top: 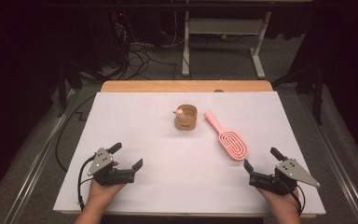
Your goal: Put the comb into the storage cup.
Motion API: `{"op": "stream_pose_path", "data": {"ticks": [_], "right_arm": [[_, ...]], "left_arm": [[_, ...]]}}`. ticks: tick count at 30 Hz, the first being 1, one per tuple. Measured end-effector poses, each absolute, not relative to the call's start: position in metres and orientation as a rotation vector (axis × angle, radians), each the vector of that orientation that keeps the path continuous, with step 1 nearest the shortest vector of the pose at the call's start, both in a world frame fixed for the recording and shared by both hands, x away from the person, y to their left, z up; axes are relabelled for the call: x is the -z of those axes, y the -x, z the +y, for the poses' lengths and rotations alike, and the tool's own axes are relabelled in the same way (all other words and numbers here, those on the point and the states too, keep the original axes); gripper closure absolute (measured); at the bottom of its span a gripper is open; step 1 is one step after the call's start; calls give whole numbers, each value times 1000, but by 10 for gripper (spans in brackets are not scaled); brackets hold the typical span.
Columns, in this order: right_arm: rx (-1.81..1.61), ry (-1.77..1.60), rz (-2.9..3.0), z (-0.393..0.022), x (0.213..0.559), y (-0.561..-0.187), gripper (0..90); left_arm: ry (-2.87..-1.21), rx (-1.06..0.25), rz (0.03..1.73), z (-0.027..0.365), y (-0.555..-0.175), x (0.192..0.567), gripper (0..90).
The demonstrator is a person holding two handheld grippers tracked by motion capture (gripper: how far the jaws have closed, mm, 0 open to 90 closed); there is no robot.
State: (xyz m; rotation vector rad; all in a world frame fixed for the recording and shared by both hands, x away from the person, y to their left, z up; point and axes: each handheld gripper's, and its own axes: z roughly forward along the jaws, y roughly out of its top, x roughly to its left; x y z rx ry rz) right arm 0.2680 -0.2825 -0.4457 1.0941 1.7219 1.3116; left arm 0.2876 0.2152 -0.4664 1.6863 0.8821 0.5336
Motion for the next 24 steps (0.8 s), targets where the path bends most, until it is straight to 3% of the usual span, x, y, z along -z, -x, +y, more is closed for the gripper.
{"op": "stream_pose_path", "data": {"ticks": [24], "right_arm": [[-1090, -1218, 2037, -261, 455, -308, 2]], "left_arm": [[-1695, -522, 868, 214, -288, 467, 0]]}}
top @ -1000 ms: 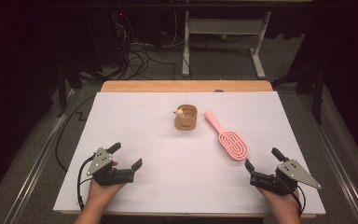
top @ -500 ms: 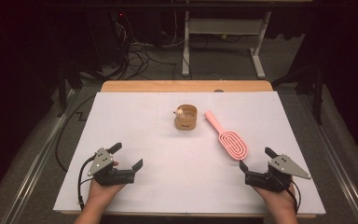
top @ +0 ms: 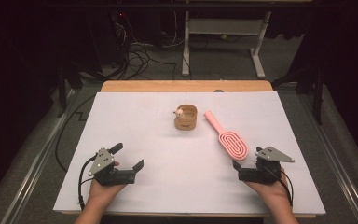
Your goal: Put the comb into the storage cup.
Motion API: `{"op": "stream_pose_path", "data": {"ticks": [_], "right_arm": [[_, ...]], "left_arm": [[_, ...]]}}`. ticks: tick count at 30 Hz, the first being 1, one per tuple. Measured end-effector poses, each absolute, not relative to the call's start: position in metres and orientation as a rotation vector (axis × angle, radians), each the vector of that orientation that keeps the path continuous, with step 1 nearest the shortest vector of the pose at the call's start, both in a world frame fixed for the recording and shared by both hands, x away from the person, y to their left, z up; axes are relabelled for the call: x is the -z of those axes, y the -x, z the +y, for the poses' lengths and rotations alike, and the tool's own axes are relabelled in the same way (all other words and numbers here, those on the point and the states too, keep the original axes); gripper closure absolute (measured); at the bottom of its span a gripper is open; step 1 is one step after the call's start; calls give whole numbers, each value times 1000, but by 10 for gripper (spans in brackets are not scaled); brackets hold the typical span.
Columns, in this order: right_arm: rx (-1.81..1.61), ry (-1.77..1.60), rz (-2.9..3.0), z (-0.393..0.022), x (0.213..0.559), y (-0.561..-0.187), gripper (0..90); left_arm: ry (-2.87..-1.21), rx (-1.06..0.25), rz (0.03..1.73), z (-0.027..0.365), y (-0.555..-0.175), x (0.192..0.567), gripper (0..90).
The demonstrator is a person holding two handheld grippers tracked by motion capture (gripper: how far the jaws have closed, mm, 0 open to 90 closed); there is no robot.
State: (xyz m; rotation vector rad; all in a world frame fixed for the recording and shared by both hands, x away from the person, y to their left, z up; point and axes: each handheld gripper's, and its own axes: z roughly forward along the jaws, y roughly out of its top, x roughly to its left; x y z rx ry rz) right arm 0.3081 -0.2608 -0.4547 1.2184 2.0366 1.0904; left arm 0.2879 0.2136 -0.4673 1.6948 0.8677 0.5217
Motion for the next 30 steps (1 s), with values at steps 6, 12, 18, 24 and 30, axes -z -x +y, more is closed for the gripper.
{"op": "stream_pose_path", "data": {"ticks": [6, 12, 18, 24, 30], "right_arm": [[-1020, -1237, 2110, -253, 455, -330, 2], [-953, -1261, 2196, -247, 446, -350, 2], [-892, -1273, 2267, -245, 437, -362, 2], [-833, -1283, 2310, -241, 430, -374, 2], [-800, -1306, 2362, -236, 427, -380, 2]], "left_arm": [[-1688, -516, 867, 215, -288, 467, 0], [-1688, -506, 868, 215, -288, 468, 0], [-1684, -503, 868, 216, -288, 467, 0], [-1683, -497, 867, 216, -288, 468, 0], [-1687, -493, 863, 215, -288, 468, 0]]}}
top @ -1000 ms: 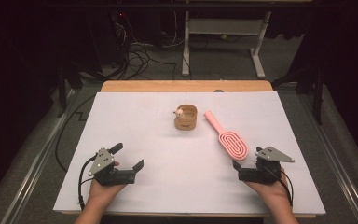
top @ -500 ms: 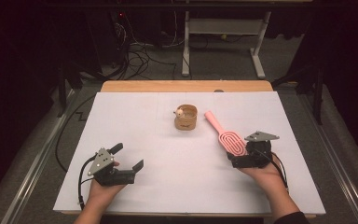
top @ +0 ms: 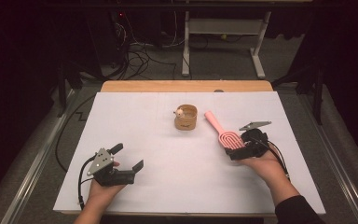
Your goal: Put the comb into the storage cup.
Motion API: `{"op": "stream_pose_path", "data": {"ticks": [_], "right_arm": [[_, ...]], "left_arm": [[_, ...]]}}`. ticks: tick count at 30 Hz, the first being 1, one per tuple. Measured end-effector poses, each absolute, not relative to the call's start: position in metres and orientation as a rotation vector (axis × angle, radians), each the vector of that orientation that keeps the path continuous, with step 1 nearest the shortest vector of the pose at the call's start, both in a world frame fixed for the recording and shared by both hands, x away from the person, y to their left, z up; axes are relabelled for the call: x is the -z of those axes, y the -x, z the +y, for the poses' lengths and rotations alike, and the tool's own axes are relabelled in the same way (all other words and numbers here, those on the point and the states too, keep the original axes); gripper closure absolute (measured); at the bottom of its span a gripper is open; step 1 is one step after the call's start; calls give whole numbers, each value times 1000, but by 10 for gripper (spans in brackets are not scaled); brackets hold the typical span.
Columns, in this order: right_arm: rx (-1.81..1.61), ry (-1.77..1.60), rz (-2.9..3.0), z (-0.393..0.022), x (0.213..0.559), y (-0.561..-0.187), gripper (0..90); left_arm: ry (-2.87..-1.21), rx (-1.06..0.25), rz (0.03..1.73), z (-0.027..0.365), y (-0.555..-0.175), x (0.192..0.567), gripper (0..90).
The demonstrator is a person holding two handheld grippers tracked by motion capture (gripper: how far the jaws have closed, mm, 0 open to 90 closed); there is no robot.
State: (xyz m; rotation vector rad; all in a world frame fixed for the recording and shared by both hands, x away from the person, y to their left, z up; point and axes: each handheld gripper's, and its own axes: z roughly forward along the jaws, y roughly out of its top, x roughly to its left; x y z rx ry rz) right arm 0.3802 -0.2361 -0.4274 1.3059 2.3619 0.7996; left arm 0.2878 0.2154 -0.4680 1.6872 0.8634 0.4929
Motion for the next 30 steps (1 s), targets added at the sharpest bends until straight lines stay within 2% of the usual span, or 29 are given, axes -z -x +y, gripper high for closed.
{"op": "stream_pose_path", "data": {"ticks": [17, 30], "right_arm": [[-661, -1306, 2449, -226, 431, -398, 10], [-621, -1318, 2485, -220, 437, -405, 166]], "left_arm": [[-1690, -484, 855, 215, -287, 469, 0], [-1680, -488, 856, 216, -287, 468, 0]]}}
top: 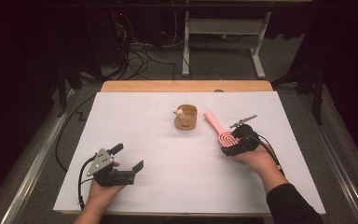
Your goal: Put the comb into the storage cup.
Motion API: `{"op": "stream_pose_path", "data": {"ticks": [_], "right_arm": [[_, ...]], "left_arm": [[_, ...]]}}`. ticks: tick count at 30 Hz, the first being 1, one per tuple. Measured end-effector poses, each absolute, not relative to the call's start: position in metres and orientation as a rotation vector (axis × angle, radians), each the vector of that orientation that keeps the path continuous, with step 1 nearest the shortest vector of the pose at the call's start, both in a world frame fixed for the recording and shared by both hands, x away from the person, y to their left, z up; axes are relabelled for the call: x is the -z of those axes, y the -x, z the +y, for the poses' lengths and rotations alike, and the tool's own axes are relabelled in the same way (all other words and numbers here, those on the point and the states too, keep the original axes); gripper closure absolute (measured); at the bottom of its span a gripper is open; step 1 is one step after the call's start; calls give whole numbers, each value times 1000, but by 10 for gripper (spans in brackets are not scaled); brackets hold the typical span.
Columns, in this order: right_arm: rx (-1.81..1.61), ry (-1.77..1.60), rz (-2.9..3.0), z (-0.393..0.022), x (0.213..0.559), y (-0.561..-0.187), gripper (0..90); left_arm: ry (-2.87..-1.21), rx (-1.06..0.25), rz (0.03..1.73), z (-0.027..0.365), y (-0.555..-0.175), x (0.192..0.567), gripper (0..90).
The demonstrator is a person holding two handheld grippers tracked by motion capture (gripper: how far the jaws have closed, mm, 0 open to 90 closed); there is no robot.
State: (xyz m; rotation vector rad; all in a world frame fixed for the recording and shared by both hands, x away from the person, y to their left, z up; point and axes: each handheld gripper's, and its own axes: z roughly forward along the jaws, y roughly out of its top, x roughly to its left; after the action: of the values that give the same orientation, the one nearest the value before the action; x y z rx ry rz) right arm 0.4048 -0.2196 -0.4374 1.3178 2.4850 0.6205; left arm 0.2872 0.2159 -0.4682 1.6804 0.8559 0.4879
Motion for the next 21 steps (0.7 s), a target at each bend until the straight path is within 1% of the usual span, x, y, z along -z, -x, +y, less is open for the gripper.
{"op": "stream_pose_path", "data": {"ticks": [21], "right_arm": [[-575, -1328, 2486, -217, 439, -407, 178]], "left_arm": [[-1676, -489, 857, 216, -287, 468, 0]]}}
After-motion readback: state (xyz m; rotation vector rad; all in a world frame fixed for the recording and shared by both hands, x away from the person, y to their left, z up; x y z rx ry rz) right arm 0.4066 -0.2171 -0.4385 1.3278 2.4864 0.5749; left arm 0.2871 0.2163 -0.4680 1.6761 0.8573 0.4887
